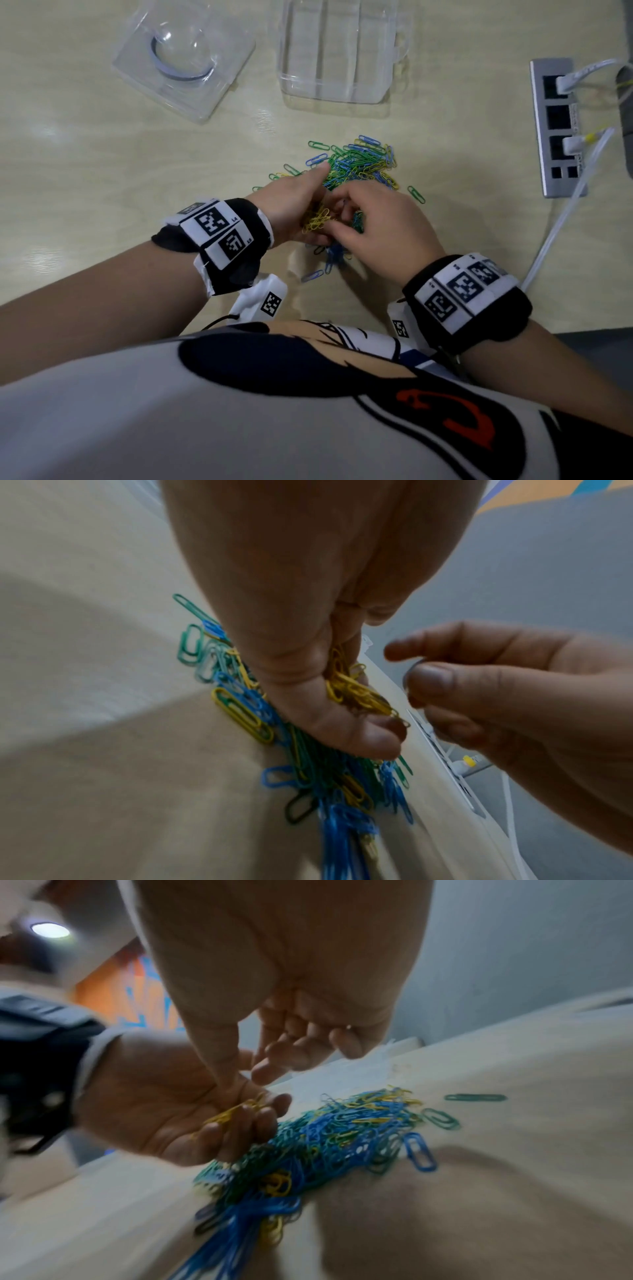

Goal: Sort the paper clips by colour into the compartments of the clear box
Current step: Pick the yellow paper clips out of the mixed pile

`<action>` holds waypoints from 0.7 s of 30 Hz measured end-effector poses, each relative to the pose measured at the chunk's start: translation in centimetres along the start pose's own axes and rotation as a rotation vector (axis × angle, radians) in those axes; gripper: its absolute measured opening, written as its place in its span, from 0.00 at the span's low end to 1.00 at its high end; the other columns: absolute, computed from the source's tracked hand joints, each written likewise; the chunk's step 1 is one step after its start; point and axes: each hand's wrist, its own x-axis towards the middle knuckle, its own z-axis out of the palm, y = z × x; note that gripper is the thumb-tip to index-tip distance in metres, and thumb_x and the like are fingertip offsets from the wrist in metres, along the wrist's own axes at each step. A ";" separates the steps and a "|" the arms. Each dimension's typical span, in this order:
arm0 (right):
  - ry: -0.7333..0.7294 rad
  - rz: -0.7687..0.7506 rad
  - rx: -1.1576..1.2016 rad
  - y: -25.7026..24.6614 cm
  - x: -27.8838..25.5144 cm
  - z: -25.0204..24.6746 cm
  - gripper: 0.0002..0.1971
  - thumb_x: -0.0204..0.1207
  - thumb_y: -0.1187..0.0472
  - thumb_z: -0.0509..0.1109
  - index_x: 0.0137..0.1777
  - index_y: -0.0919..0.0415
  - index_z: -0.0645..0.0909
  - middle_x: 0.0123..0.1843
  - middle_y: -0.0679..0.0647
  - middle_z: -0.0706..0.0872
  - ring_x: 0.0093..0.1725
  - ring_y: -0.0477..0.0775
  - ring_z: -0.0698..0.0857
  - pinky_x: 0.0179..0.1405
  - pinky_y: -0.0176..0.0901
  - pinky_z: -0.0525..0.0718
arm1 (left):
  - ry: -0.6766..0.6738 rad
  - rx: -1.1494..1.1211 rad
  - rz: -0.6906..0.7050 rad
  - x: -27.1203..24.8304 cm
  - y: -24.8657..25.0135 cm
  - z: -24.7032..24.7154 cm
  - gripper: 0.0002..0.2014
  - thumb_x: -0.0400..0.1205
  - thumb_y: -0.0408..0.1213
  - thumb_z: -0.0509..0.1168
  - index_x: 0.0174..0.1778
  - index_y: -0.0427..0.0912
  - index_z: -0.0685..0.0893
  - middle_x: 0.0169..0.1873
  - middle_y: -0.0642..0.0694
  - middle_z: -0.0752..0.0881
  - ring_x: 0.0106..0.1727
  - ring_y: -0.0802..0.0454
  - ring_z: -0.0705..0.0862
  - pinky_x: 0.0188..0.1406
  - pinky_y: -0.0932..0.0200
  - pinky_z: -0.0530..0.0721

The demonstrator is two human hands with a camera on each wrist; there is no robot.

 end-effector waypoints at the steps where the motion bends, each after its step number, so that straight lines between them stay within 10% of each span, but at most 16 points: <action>1: 0.041 0.044 0.076 0.5 0.3 -0.2 0.10 0.73 0.55 0.70 0.54 0.48 0.81 0.41 0.43 0.83 0.37 0.39 0.77 0.43 0.44 0.78 | -0.005 0.000 -0.010 0.1 0.1 0.1 0.29 0.86 0.58 0.49 0.46 0.35 0.84 0.37 0.39 0.85 0.31 0.49 0.84 0.33 0.57 0.87; 4: 0.287 0.235 0.058 3.0 1.5 -1.0 0.08 0.76 0.60 0.66 0.53 0.51 0.82 0.49 0.50 0.84 0.43 0.48 0.81 0.46 0.42 0.76 | -0.011 0.031 -0.016 0.2 0.3 0.1 0.32 0.86 0.58 0.48 0.44 0.35 0.86 0.33 0.39 0.85 0.30 0.48 0.84 0.31 0.58 0.85; 7: 0.192 0.431 -0.181 5.5 2.6 -1.4 0.10 0.80 0.57 0.63 0.57 0.55 0.81 0.56 0.58 0.82 0.55 0.62 0.81 0.54 0.50 0.78 | -0.030 0.034 -0.012 0.2 0.6 0.1 0.33 0.87 0.59 0.47 0.42 0.34 0.86 0.31 0.40 0.85 0.30 0.48 0.84 0.29 0.59 0.85; 15: 0.002 0.447 -0.311 5.5 2.9 -1.8 0.07 0.76 0.57 0.63 0.50 0.56 0.80 0.54 0.59 0.80 0.53 0.65 0.80 0.49 0.52 0.77 | -0.002 0.040 -0.005 1.0 1.1 0.0 0.32 0.86 0.59 0.48 0.43 0.35 0.87 0.31 0.42 0.86 0.30 0.50 0.86 0.31 0.58 0.86; 21: 0.212 0.425 -0.087 6.0 1.6 -2.7 0.05 0.73 0.59 0.69 0.47 0.55 0.83 0.44 0.54 0.88 0.48 0.59 0.84 0.49 0.49 0.81 | 0.019 0.022 0.018 1.4 1.5 1.0 0.32 0.86 0.59 0.49 0.45 0.34 0.86 0.35 0.39 0.86 0.32 0.48 0.86 0.32 0.57 0.87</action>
